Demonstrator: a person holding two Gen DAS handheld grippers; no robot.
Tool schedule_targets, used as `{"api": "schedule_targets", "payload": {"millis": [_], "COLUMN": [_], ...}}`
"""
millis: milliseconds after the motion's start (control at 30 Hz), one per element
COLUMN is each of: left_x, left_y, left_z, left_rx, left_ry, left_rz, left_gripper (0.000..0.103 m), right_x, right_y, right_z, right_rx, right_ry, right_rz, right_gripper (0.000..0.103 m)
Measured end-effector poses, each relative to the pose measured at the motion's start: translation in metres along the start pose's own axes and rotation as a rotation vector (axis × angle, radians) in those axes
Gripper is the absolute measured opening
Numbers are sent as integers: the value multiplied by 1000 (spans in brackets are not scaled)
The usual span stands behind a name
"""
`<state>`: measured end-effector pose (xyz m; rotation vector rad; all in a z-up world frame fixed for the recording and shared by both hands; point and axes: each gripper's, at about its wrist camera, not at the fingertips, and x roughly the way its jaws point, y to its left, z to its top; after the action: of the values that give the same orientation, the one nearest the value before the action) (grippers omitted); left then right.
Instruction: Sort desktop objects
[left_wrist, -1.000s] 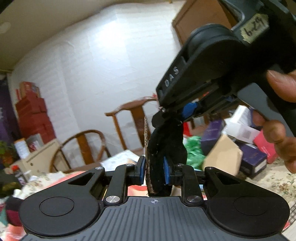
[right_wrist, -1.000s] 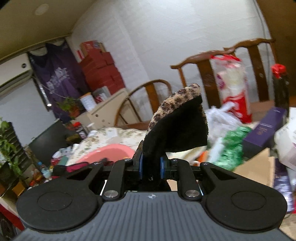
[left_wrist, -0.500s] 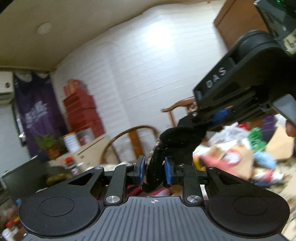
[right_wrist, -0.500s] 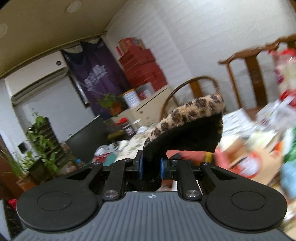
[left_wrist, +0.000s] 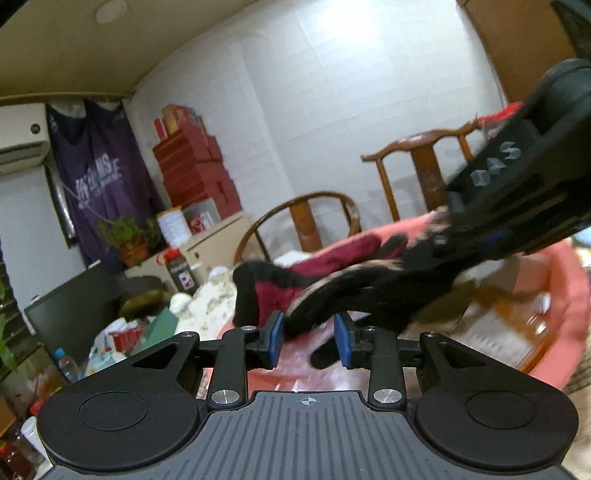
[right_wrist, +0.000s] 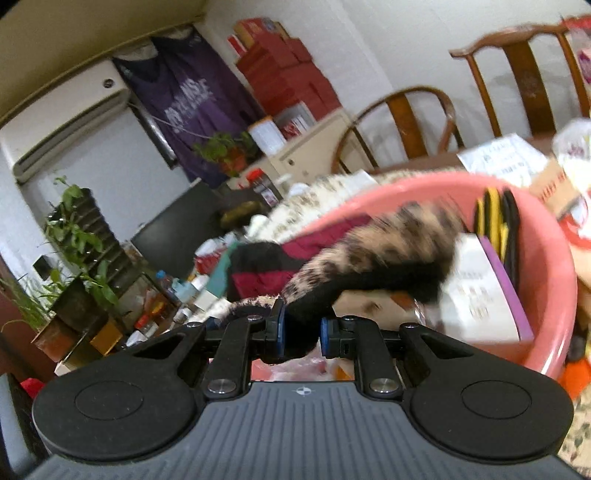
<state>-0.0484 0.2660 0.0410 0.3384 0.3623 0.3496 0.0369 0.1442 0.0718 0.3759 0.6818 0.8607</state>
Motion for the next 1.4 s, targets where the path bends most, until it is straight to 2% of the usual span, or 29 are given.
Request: {"api": "schedule_targets", "payload": {"millis": [67, 200, 233, 300, 367, 400, 500, 800, 900, 967, 1233, 1400], "left_x": [7, 14, 15, 13, 11, 10, 7, -11, -18, -23, -36, -49], "left_y": [3, 6, 5, 3, 4, 6, 11, 22, 29, 33, 38, 41], "left_z": [-7, -15, -16, -18, -18, -19, -20, -21, -20, -19, -10, 0], "left_rx": [-10, -6, 2, 13, 6, -2, -24, -39, -71, -86, -119, -176], "left_ry": [26, 33, 26, 16, 11, 9, 12, 4, 0, -3, -18, -34], "left_rz": [0, 17, 34, 54, 54, 57, 54, 53, 47, 39, 47, 37], "left_gripper": [34, 66, 69, 76, 82, 86, 88, 98, 98, 99, 101, 101], "right_x": [3, 4, 3, 1, 1, -1, -6, -25, -34, -39, -63, -78], "right_y": [-7, -18, -19, -19, -15, -15, -12, -12, -11, -11, -23, -33], "right_z": [-8, -17, -17, -16, -15, -14, -14, -10, -8, -7, 1, 4], "right_rx": [8, 33, 37, 36, 30, 27, 8, -2, -3, -10, 11, 17], "right_ry": [16, 28, 29, 30, 30, 33, 33, 25, 16, 9, -38, -59], "right_rz": [-26, -60, -63, -64, -71, -72, -85, -86, -79, -83, -87, -92], "right_gripper": [22, 23, 26, 34, 48, 51, 64, 68, 70, 76, 77, 79]}}
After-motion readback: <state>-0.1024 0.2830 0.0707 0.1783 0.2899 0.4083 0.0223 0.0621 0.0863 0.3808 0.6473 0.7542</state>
